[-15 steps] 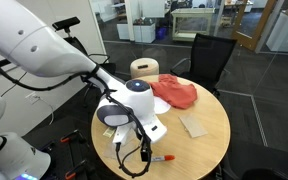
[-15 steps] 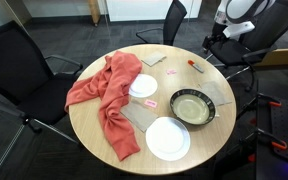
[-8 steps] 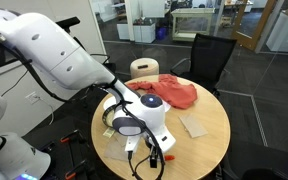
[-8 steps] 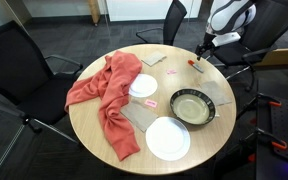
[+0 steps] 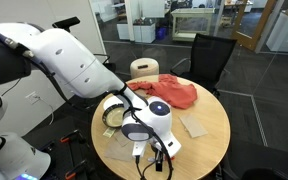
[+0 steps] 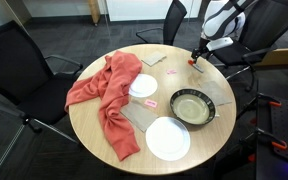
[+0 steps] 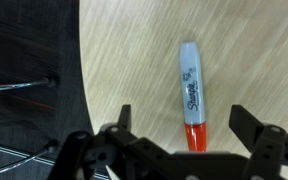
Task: Put the marker in the bowl
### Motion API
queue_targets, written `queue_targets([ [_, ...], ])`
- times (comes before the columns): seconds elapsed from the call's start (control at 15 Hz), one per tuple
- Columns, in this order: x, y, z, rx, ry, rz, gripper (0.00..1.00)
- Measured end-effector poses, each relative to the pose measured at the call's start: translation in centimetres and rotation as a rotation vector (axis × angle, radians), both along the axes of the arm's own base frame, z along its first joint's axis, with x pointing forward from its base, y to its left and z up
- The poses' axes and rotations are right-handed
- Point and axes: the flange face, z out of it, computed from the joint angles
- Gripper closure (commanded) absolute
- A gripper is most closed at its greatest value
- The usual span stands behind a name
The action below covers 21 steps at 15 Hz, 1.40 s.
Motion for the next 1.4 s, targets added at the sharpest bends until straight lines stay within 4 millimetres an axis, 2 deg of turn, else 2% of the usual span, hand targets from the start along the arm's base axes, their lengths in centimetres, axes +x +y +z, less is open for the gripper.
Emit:
queue_targets([
  [0.4,1.0,0.1,-1.5,0.001,0.005,0.011,0.0],
  [0.47,1.1,0.1,-1.7,0.001,0.006,0.012,0.17],
  [0.53,1.2,0.1,-1.8,0.001,0.006,0.013,0.28],
  [1.13,1.7,-0.3,-2.5,-0.003,0.005,0.013,0.97],
  [1.4,2.0,-0.4,-2.4,-0.005,0.001,0.014,0.94],
])
